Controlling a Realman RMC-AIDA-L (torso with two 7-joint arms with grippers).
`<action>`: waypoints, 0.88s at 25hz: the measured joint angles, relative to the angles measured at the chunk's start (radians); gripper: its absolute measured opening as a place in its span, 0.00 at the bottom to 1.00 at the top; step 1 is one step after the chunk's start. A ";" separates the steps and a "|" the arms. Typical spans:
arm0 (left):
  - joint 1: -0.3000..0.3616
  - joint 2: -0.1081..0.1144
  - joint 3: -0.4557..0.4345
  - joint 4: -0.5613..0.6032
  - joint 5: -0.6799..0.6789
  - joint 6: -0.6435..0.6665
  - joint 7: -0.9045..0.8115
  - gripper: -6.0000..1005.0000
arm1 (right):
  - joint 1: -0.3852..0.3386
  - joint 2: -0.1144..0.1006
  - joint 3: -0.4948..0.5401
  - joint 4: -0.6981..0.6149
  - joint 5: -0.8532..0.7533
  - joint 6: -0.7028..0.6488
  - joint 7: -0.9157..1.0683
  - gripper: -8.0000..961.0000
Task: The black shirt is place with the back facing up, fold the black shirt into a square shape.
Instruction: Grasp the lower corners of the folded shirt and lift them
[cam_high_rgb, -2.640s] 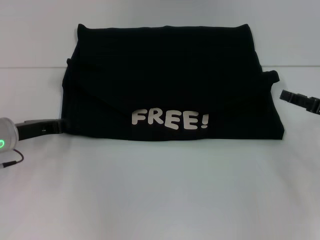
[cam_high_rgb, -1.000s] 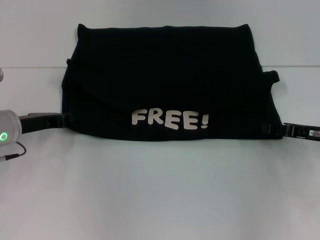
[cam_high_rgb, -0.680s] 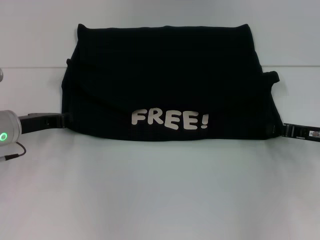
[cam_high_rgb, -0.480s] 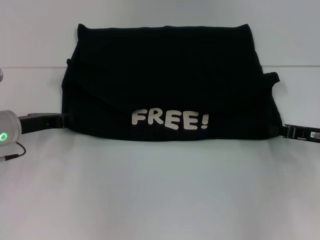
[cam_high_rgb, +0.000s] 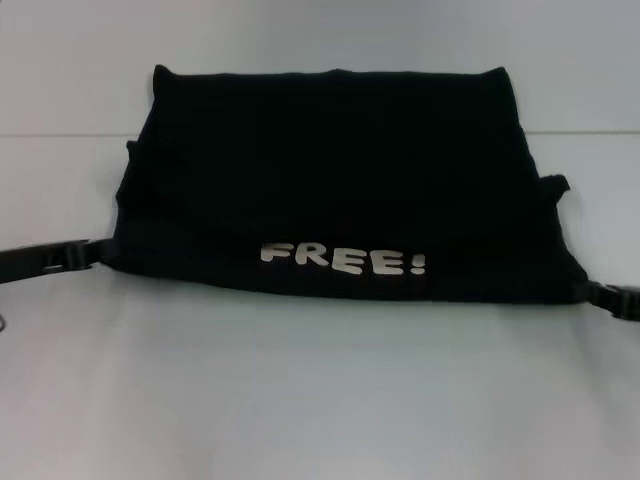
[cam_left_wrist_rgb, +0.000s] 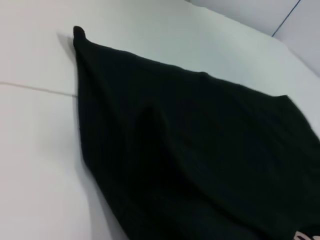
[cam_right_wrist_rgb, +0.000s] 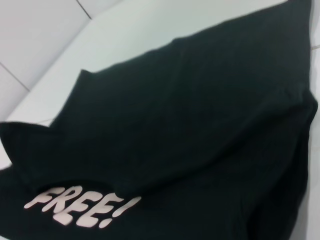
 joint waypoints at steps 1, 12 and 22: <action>0.008 0.003 -0.014 0.008 0.000 0.037 -0.002 0.01 | -0.017 -0.002 0.013 -0.001 0.005 -0.021 -0.020 0.03; 0.070 0.013 -0.088 0.091 0.024 0.338 0.004 0.01 | -0.188 -0.006 0.081 -0.038 0.016 -0.289 -0.174 0.04; 0.108 0.021 -0.155 0.098 0.100 0.554 0.082 0.01 | -0.305 -0.006 0.116 -0.060 0.010 -0.455 -0.280 0.05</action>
